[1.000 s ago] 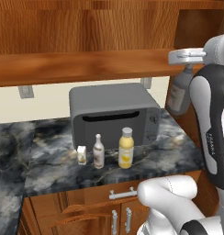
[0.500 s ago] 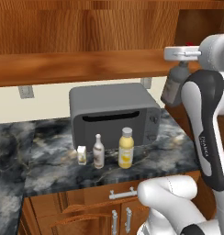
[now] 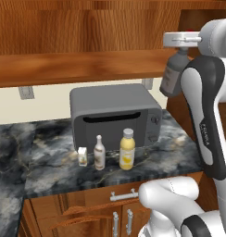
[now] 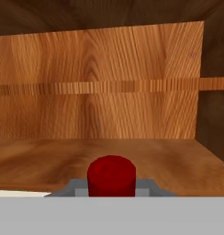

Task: Sort all alcoholic drinks to one cabinet, and non-alcoholic drinks to the other.

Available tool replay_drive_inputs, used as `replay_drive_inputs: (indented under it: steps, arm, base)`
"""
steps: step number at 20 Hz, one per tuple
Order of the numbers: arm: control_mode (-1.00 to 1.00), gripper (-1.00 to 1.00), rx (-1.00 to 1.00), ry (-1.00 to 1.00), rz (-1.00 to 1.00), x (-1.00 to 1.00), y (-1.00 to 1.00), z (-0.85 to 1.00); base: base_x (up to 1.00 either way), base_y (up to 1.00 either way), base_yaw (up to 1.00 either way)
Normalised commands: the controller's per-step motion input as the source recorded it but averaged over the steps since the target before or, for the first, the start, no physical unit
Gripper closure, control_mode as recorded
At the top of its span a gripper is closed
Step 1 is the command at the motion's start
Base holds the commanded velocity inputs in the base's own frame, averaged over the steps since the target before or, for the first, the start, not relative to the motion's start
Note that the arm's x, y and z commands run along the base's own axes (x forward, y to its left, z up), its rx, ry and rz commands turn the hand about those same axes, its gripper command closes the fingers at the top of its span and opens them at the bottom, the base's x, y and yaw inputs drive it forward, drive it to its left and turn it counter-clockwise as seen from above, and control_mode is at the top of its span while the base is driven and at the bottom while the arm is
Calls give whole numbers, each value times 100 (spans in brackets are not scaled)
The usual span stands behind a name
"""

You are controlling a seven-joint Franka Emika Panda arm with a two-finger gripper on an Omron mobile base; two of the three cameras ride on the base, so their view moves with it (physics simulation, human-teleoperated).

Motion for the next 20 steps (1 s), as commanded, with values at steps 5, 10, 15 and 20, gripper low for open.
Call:
replay_drive_inputs:
  steps: [5, 10, 15, 20]
  arm:
    - [-100, 100, 3, -2, 1, 17, 0, 5]
    - [-100, 100, 3, -6, 1, 18, 0, 0]
    - [-100, 100, 2, -6, 1, 15, 0, 1]
    - [-100, 100, 2, -4, 0, 19, 0, 1]
  base:
    - [0, 0, 0]
    - [0, 0, 0]
    - [0, 0, 0]
    - [0, 0, 0]
